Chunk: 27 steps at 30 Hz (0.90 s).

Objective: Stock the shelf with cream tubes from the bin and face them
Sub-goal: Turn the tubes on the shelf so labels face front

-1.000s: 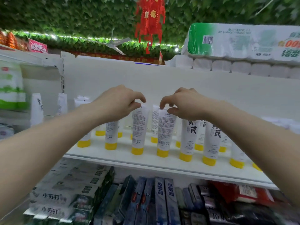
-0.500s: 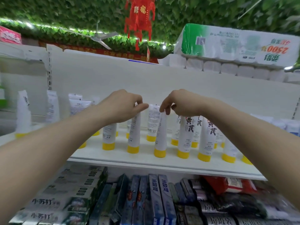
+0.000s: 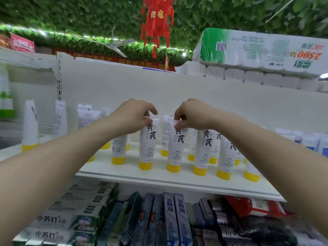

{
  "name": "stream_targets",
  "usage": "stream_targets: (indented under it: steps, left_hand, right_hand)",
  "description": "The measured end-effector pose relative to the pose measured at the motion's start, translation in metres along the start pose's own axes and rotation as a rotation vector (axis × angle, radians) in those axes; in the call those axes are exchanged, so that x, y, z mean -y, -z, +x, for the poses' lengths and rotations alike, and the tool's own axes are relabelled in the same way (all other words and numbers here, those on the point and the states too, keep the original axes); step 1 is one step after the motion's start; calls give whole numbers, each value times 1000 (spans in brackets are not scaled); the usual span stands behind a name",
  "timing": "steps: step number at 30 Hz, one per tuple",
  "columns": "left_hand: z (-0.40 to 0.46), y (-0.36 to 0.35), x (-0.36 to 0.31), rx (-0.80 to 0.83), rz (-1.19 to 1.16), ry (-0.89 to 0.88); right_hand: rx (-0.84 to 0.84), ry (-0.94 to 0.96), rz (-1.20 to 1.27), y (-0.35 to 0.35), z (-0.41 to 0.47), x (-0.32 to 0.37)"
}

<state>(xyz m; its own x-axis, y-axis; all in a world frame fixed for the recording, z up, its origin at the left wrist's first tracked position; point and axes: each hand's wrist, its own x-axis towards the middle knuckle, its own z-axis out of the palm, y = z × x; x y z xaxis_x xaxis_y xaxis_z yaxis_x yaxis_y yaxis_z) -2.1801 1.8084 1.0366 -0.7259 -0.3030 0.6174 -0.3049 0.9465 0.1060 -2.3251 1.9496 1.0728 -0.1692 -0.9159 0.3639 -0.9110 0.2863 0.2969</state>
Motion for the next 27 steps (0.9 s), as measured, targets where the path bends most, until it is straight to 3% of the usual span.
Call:
stream_targets:
  steps: [10,18,27]
  left_hand:
    - [2,2,2,15,17,-49]
    - [33,23,18,-47,20,-21]
    - [88,-2,20,233,283,1]
  right_hand:
    - [37,13,9,3,2,-8]
    - [-106,-10,25,18,24,-44]
    - [113,35,37,-11,76,-58]
